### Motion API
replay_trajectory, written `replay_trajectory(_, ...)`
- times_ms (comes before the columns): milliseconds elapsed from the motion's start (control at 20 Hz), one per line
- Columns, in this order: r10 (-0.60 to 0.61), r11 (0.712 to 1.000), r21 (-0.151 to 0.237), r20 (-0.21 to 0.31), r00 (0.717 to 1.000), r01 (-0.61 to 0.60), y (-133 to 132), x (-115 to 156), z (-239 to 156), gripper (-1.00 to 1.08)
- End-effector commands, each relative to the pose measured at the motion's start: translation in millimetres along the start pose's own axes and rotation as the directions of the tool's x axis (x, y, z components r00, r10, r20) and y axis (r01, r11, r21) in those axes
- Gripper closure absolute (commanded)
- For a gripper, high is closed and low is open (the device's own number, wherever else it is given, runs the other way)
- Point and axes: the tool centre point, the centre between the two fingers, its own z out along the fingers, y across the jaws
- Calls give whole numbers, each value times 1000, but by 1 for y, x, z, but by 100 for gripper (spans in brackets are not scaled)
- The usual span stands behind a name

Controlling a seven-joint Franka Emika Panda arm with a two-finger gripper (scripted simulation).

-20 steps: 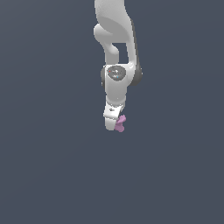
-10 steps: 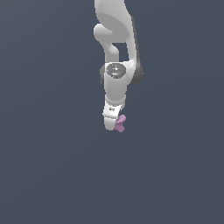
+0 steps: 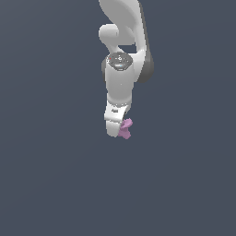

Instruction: Pick up the object and move it to a goal position.

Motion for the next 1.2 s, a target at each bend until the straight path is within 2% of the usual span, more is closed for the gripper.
replay_trajectory(0,0,1000,0,-1,1000,0,11,0,-20,108)
replay_trajectory(550,0,1000,0,1,1000,0,52,-1,-90,108)
replay_trajectory(1150,1,1000,0,1,1000,-1,67,0,-111,108)
